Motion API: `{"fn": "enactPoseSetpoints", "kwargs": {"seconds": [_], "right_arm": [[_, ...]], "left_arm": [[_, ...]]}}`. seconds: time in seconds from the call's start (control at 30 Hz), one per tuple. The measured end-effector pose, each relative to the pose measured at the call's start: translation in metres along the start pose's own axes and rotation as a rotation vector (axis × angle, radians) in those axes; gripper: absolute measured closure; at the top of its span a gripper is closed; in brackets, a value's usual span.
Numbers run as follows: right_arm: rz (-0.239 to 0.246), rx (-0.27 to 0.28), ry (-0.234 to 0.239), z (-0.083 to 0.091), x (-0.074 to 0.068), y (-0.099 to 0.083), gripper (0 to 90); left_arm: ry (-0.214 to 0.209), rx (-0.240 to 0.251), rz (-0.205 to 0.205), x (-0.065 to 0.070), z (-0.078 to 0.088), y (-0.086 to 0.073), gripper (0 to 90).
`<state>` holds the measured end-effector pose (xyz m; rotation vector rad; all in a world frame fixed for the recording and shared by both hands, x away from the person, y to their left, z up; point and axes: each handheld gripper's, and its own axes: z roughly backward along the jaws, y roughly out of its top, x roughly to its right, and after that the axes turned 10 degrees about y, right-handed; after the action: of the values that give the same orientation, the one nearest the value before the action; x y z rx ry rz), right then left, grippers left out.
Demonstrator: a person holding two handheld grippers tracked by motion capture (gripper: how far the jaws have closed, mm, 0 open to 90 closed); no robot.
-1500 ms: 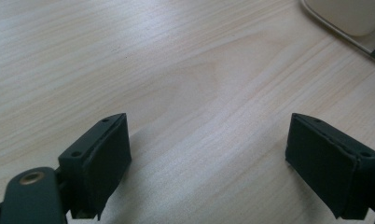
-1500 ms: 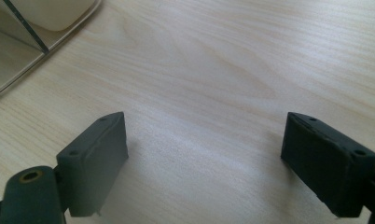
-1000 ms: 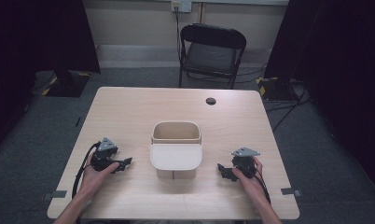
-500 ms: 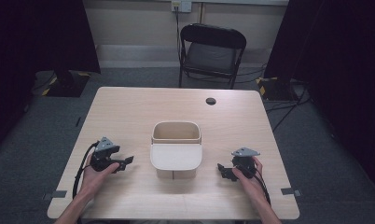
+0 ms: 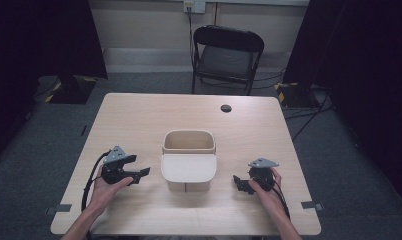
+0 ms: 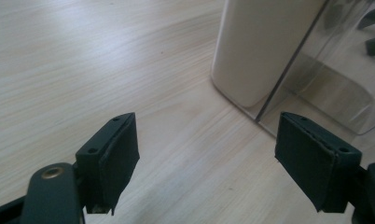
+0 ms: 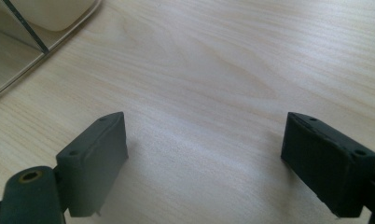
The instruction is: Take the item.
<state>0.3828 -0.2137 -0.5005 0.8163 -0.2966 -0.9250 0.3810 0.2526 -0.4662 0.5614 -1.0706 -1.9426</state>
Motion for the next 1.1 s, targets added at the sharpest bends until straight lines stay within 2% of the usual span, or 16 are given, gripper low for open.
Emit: {"fn": "enactPoseSetpoints", "kwargs": {"seconds": [0.53, 0.63, 1.1], "right_arm": [[0.0, 0.0, 0.0, 0.0, 0.0, 0.0, 13.7], [0.0, 0.0, 0.0, 0.0, 0.0, 0.0, 13.7], [0.0, 0.0, 0.0, 0.0, 0.0, 0.0, 13.7]], "left_arm": [[-0.103, 0.085, -0.011, 0.014, 0.011, 0.009, 21.2], [-0.13, 0.116, -0.008, 0.017, 0.012, 0.01, 20.7], [-0.212, 0.104, -0.054, 0.037, 0.01, 0.014, 20.0]]}}
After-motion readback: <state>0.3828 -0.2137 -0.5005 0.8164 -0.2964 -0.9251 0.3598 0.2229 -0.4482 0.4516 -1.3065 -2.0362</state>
